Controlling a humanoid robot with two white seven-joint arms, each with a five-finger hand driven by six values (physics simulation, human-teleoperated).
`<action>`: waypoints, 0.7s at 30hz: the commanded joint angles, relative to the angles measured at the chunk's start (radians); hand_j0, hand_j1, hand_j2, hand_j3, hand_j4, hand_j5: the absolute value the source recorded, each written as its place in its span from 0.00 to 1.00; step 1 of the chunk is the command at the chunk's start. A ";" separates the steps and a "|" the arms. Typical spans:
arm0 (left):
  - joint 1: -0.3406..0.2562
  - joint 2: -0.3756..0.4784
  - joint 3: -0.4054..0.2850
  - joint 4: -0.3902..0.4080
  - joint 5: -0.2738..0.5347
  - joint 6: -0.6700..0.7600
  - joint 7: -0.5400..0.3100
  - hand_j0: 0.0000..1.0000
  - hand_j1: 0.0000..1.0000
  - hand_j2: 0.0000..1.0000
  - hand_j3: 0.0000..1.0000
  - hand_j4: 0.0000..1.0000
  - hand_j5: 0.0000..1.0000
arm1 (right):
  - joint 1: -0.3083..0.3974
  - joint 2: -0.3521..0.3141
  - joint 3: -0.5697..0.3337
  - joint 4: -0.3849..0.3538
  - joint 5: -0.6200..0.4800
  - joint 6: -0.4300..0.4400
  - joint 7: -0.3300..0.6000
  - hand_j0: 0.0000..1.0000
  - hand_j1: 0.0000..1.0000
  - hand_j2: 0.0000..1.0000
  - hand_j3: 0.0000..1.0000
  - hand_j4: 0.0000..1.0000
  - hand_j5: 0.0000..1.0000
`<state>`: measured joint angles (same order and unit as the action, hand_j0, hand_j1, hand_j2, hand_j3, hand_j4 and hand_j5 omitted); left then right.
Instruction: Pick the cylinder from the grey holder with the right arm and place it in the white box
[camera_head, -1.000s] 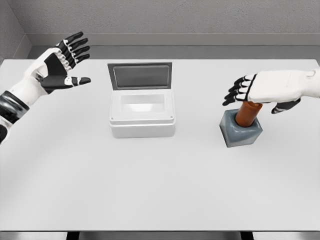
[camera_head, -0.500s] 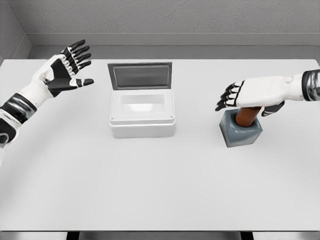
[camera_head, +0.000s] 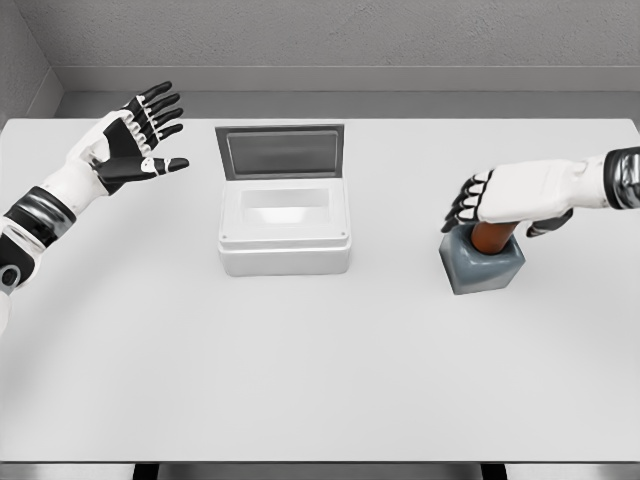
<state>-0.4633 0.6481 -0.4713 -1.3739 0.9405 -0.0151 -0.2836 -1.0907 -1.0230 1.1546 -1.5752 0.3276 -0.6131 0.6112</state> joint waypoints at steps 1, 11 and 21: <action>0.000 0.001 0.000 -0.001 0.003 -0.003 0.000 1.00 1.00 1.00 1.00 1.00 1.00 | 0.000 -0.006 0.002 -0.003 -0.001 0.002 0.000 0.83 0.83 0.83 0.83 0.83 0.83; 0.000 0.001 0.000 -0.001 0.001 -0.005 0.000 1.00 1.00 1.00 1.00 1.00 1.00 | 0.000 -0.008 0.002 -0.003 -0.002 0.002 0.000 0.51 0.51 0.51 0.51 0.51 0.51; -0.014 0.001 0.000 0.001 0.001 -0.003 0.000 1.00 1.00 1.00 1.00 1.00 1.00 | -0.008 -0.008 0.002 -0.005 -0.002 0.002 0.000 0.47 0.47 0.47 0.47 0.47 0.47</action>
<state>-0.4771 0.6480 -0.4709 -1.3731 0.9386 -0.0189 -0.2837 -1.0999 -1.0303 1.1557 -1.5791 0.3255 -0.6106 0.6115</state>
